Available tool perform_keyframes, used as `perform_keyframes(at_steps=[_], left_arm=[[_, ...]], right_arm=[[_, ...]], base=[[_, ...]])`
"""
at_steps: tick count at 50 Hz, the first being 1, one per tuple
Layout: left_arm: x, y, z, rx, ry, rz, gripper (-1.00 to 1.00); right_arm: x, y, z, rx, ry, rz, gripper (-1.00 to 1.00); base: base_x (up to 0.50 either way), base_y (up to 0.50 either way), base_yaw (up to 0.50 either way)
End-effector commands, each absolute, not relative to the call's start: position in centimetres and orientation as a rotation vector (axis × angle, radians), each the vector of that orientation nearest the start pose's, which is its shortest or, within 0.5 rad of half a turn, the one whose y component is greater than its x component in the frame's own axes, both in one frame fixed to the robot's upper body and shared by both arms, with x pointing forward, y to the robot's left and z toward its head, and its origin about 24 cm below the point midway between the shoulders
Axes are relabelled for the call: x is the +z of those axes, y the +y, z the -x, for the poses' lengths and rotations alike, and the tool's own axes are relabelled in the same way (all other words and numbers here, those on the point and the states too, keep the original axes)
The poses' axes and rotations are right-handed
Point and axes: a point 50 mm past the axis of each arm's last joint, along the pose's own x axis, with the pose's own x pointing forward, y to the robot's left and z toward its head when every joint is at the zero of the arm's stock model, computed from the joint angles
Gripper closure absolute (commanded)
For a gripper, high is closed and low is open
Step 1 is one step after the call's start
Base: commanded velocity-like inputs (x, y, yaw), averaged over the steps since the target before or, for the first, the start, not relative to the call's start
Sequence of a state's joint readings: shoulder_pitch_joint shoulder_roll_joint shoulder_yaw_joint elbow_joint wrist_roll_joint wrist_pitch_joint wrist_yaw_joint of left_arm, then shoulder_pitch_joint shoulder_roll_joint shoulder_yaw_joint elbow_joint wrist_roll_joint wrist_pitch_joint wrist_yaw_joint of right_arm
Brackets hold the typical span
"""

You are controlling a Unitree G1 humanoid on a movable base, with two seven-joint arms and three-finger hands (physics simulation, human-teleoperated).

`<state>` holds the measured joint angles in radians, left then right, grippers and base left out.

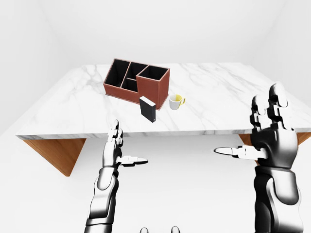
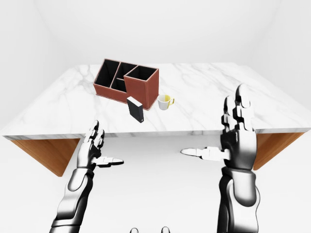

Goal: Pick up the book and place it in the right compartment of the caddy.

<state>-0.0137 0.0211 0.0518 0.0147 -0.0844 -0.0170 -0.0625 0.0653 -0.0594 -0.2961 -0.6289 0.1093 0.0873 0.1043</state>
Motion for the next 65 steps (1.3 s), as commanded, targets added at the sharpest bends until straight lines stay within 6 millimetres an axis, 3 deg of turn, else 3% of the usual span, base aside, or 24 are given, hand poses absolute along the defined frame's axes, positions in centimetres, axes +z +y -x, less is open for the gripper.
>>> perform_keyframes(at_steps=[1, 14, 27, 40, 65], left_arm=[[4.0, 16.1, -25.8, -0.012, -0.012, 0.048, -1.00], [4.2, 16.1, -25.6, -0.014, -0.019, 0.050, -1.00], [4.2, 16.1, -25.6, -0.021, -0.021, 0.062, -1.00], [4.3, 16.1, -25.6, -0.022, -0.021, 0.068, -1.00], [4.3, 16.1, -25.7, -0.019, -0.014, 0.072, -1.00]], right_arm=[[20.6, -23.1, -16.6, -0.209, -0.703, 0.108, -1.00], [23.6, -25.4, -12.1, -0.301, -0.874, 0.163, -1.00], [24.8, -27.9, -8.1, -0.399, -0.948, 0.156, -1.00], [23.9, -31.0, -4.2, -0.519, -0.887, 0.130, -1.00], [20.7, -34.7, 0.7, -0.708, -0.763, 0.095, -1.00]], base=[[0.00, 0.00, 0.00], [0.00, 0.00, 0.00], [0.00, 0.00, 0.00], [0.00, 0.00, 0.00], [0.00, 0.00, 0.00]])
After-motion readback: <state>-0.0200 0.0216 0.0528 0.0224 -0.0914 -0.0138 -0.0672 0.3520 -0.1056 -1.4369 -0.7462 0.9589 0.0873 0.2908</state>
